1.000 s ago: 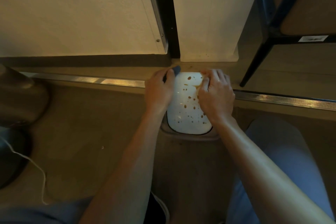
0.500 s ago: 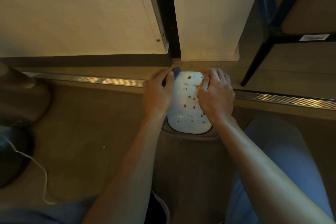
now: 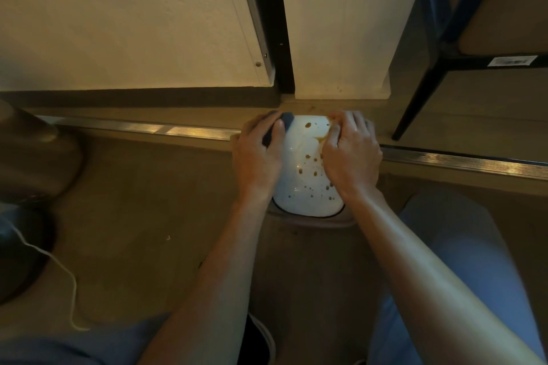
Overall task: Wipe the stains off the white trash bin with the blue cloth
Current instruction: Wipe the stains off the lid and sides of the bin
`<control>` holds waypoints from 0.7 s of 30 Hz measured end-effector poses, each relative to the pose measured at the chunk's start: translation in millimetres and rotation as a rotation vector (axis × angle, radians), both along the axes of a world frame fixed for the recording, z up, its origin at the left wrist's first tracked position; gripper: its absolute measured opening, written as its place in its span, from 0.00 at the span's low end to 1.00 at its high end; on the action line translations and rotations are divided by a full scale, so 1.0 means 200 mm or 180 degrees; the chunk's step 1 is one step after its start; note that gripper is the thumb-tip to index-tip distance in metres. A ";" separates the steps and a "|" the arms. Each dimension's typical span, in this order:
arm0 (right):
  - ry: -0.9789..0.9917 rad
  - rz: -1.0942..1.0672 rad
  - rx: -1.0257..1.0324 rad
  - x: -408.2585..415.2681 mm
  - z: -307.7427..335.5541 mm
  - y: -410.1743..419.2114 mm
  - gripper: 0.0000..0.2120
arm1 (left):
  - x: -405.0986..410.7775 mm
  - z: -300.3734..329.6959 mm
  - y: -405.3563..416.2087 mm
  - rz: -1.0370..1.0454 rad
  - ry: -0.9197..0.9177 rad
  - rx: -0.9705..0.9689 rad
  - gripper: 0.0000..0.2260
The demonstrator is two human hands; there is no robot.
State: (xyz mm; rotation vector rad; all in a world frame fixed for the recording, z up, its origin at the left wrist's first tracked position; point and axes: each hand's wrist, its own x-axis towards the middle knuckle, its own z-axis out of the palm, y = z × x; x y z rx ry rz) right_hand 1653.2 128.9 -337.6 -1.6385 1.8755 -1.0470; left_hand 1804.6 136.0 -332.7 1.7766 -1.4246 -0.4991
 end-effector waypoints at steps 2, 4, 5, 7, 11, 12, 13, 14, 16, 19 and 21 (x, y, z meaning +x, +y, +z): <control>0.0015 0.0002 0.0003 0.00 0.00 0.00 0.16 | -0.05 0.00 0.01 -0.0109 -0.0444 -0.0085 0.14; 0.0004 0.0018 0.0002 0.00 0.00 0.00 0.15 | -0.07 -0.04 0.12 -0.0156 -0.0709 -0.0299 0.14; 0.0005 0.0019 -0.0004 0.00 0.00 0.00 0.15 | -0.07 -0.08 0.19 -0.0149 -0.0749 -0.0422 0.14; 0.0001 0.0017 -0.0002 0.00 0.00 0.00 0.15 | -0.03 -0.13 0.29 -0.0096 -0.0617 -0.0518 0.14; -0.0023 0.0027 0.0025 0.00 0.00 0.00 0.16 | 0.04 -0.07 0.16 0.0057 0.0117 -0.0083 0.13; -0.0034 0.0018 0.0020 0.00 0.01 0.00 0.17 | 0.04 -0.04 0.09 0.0065 0.0181 -0.0037 0.14; -0.0038 0.0012 0.0012 0.00 0.01 0.00 0.17 | 0.02 -0.02 0.03 0.0057 0.0193 -0.0017 0.14; -0.0036 0.0006 0.0005 0.00 0.01 0.00 0.17 | 0.00 0.00 0.00 0.0030 0.0121 -0.0013 0.14; -0.0024 -0.0011 -0.0006 0.00 0.00 0.00 0.17 | -0.05 0.00 0.02 -0.0020 -0.0266 -0.0076 0.14; -0.0007 -0.0027 -0.0022 0.00 -0.01 -0.01 0.16 | -0.08 -0.07 0.21 -0.0072 -0.0688 -0.0367 0.14; -0.0004 -0.0035 -0.0022 0.00 -0.01 -0.01 0.16 | -0.03 -0.11 0.28 -0.0060 -0.0472 -0.0398 0.15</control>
